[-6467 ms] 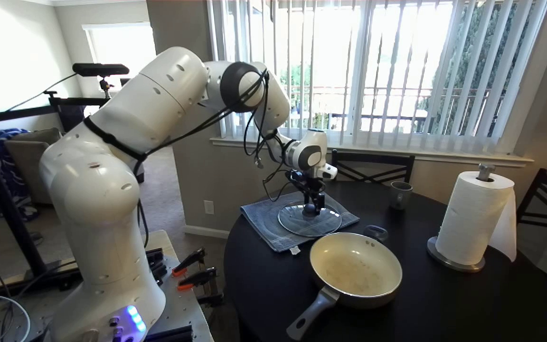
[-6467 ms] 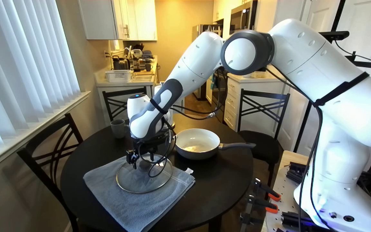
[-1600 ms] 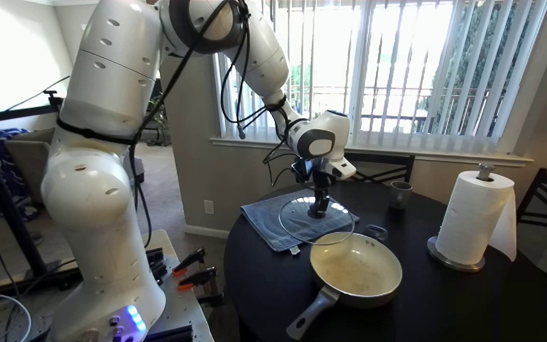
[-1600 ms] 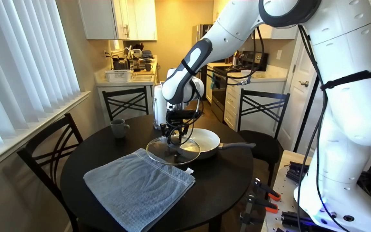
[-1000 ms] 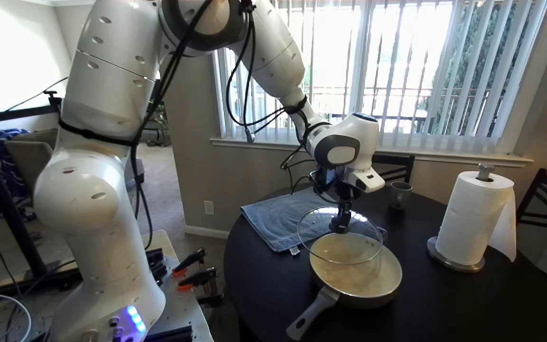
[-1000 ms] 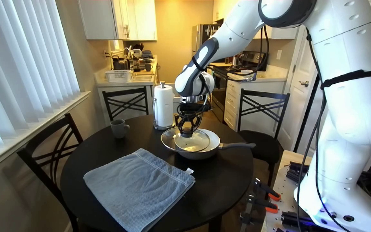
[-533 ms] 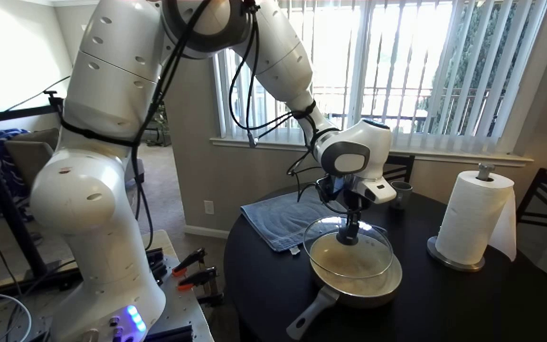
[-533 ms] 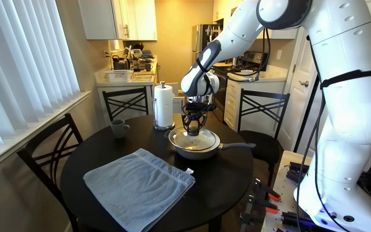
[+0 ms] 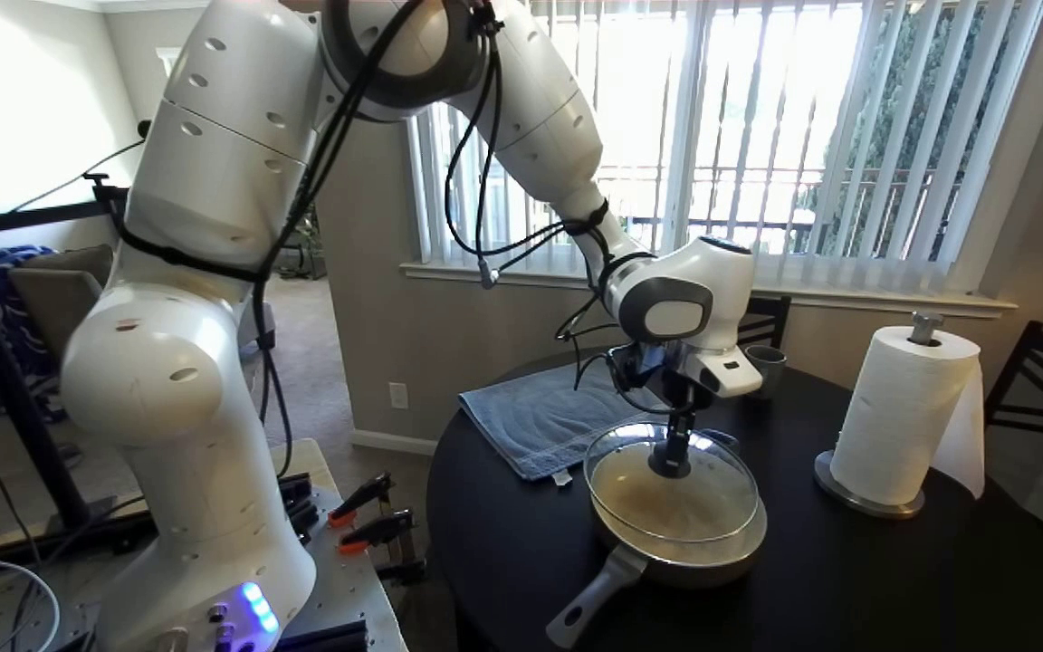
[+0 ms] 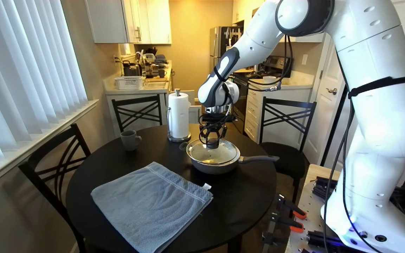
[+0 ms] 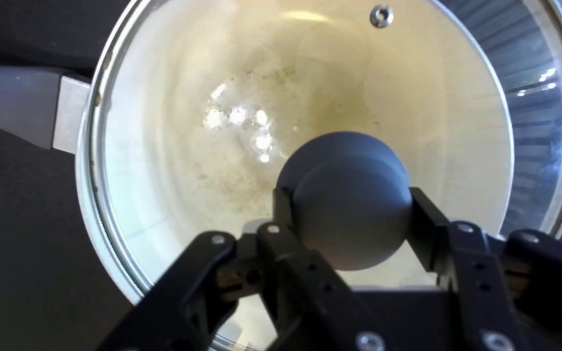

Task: Lift the lid from the towel and cover the pan

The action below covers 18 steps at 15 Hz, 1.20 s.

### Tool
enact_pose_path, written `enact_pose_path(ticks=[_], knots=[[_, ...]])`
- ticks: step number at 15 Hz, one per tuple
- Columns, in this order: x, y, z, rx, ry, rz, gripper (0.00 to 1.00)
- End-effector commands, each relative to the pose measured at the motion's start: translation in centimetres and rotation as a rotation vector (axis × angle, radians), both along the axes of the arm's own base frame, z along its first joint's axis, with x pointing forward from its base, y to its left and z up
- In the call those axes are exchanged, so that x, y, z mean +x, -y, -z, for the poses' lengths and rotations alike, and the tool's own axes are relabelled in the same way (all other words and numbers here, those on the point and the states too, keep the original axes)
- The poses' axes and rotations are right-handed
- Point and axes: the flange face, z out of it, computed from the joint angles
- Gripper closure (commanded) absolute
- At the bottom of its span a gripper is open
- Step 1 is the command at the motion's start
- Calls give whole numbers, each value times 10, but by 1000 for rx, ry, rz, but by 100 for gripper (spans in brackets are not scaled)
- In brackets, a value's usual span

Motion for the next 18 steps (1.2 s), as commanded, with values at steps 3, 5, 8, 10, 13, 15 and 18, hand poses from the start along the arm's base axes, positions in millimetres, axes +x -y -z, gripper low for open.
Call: enact_pose_path(ticks=[3, 5, 8, 10, 13, 15, 18], knots=[[2, 15, -2, -23, -14, 86, 67], [2, 16, 2, -32, -25, 101, 67], [6, 14, 8, -46, -37, 111, 67], [11, 9, 8, -54, -31, 117, 67], [18, 3, 9, -63, -32, 120, 67], [22, 0, 11, -64, -33, 120, 67], [25, -2, 12, -61, -36, 122, 67]])
